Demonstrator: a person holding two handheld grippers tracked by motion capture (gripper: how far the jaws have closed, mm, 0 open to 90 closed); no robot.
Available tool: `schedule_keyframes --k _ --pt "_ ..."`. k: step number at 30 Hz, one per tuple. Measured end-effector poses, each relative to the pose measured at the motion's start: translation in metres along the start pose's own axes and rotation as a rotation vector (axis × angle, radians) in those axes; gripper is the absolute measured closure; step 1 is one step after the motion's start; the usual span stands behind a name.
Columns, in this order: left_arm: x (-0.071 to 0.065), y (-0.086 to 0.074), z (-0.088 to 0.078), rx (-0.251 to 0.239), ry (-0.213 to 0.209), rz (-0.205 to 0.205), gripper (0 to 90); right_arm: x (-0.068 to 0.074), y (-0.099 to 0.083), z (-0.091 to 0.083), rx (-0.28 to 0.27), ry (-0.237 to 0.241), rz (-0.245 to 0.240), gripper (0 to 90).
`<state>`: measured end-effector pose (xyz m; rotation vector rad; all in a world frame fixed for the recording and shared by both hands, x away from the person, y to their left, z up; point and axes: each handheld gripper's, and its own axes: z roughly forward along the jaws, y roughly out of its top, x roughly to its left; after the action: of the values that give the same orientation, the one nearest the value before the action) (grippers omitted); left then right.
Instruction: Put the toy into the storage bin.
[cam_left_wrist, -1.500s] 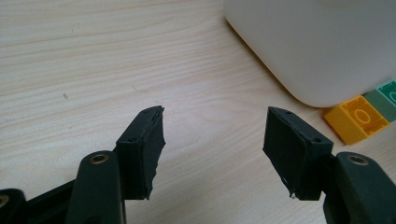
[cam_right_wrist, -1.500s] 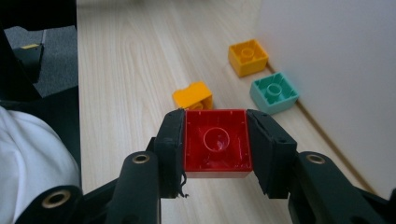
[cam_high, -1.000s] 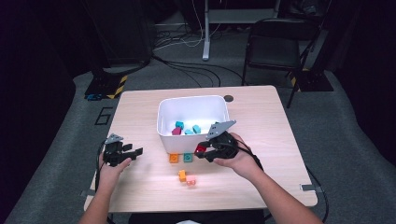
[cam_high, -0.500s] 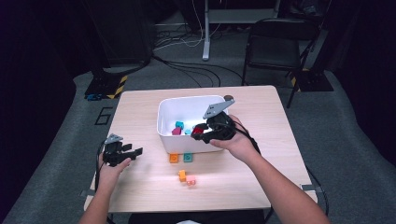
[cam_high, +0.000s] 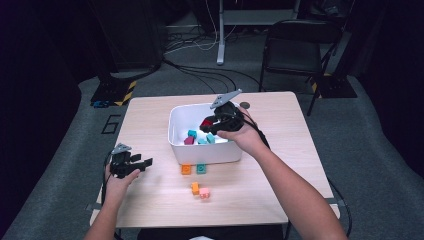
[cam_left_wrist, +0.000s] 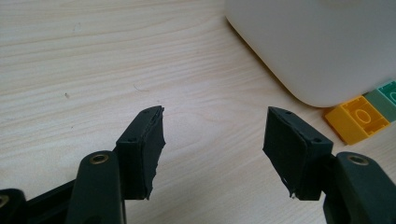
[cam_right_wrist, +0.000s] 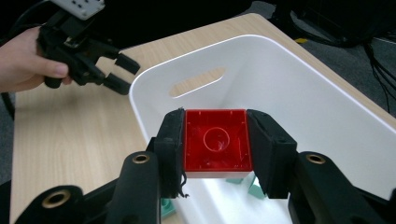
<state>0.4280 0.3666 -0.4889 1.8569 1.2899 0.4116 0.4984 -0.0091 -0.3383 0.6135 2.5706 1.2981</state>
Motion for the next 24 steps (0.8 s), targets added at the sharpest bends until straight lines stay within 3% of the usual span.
schedule_keyframes --k 12,24 --pt "0.003 -0.001 -0.002 0.004 0.002 -0.003 37.6 -0.028 0.011 0.036 0.000 -0.015 0.020 58.2" --pt "0.001 -0.003 -0.002 0.008 0.001 0.003 37.7 -0.038 0.002 0.070 0.056 -0.031 0.020 58.1"
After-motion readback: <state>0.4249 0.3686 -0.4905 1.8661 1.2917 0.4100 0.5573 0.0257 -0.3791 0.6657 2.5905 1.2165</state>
